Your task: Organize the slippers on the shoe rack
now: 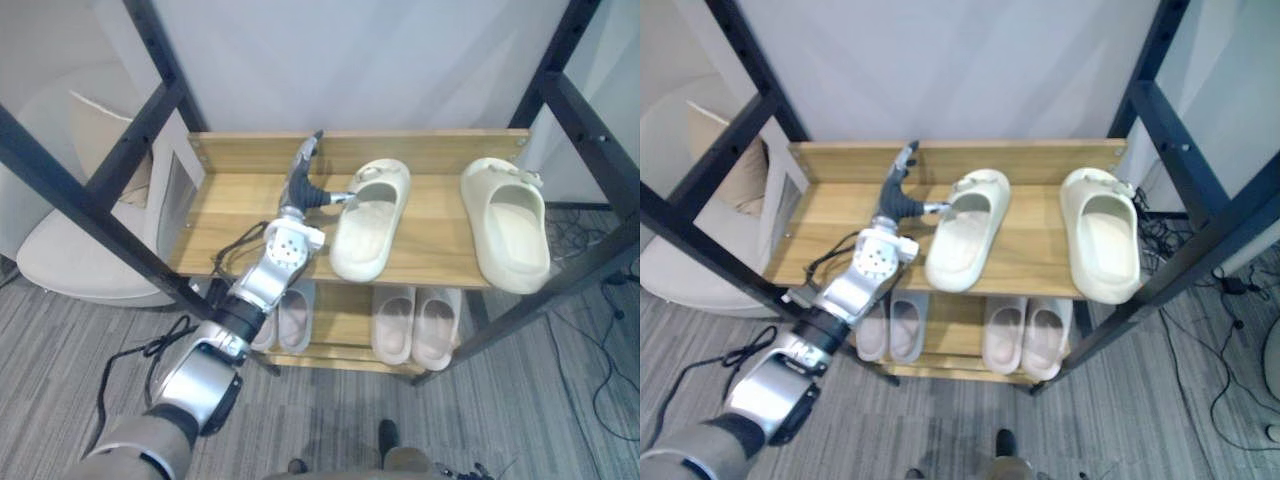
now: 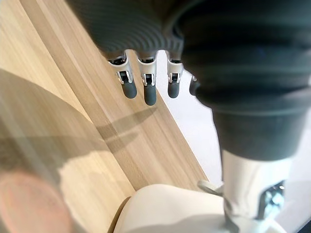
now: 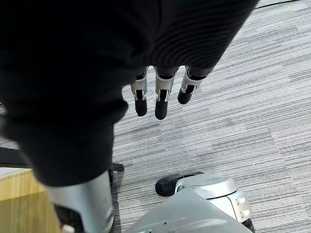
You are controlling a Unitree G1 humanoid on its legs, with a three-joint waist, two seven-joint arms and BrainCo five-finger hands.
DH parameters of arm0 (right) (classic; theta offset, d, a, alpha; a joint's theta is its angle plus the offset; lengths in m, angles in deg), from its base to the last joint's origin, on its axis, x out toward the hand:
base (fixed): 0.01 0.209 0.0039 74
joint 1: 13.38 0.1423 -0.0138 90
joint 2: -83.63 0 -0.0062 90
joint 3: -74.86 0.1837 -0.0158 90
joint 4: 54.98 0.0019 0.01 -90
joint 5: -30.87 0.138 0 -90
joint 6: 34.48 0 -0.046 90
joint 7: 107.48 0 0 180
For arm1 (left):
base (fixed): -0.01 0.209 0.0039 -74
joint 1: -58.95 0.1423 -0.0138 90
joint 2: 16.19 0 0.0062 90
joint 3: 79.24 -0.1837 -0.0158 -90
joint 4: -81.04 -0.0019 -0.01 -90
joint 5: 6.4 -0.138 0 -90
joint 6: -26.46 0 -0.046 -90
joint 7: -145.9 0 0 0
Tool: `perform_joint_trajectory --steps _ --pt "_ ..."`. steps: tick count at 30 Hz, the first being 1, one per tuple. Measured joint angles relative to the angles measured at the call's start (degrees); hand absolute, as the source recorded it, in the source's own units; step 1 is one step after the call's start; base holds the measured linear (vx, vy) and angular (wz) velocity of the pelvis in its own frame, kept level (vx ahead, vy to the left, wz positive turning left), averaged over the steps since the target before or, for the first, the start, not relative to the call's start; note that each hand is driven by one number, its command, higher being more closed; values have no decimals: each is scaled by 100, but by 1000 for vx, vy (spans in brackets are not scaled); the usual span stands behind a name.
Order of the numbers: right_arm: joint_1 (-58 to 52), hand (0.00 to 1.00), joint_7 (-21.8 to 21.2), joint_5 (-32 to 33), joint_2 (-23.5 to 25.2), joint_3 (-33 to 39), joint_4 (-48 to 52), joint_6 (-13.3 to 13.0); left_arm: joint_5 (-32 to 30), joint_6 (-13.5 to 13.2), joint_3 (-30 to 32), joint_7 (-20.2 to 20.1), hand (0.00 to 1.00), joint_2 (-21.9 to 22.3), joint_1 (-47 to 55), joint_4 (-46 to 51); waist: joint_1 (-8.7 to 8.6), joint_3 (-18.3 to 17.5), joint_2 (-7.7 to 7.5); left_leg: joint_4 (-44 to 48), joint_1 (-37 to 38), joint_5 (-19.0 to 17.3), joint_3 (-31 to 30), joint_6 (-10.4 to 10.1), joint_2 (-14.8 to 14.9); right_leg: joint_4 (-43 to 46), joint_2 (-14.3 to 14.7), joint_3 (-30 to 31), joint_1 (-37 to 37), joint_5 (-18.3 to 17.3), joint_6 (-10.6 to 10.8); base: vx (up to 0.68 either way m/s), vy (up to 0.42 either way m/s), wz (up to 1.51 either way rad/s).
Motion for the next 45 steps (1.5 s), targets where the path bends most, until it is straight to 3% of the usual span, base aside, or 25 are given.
perform_joint_trajectory --steps 9,10,20,45 --pt "19 0 0 81 0 1 -4 0 -215 2 -437 -145 0 25 -31 0 -44 1 2 0 0 0 2 0 -1 1 -1 0 -2 0 0 0 0 0" --pt "19 0 -3 166 1 1 -5 0 -223 2 -478 -151 100 22 -52 0 -43 1 2 0 0 0 2 0 -1 1 -2 0 -1 0 0 0 0 0" --pt "33 0 -15 174 -1 41 -12 0 -342 -92 -839 -251 100 68 -207 47 -51 15 26 0 2 0 -2 0 -6 1 -8 -6 5 0 0 0 0 0" --pt "117 0 -14 176 46 222 -22 1 -316 -106 -991 -255 100 204 -412 27 -158 90 39 2 20 -1 33 0 -6 0 -7 46 7 13 16 0 0 0"
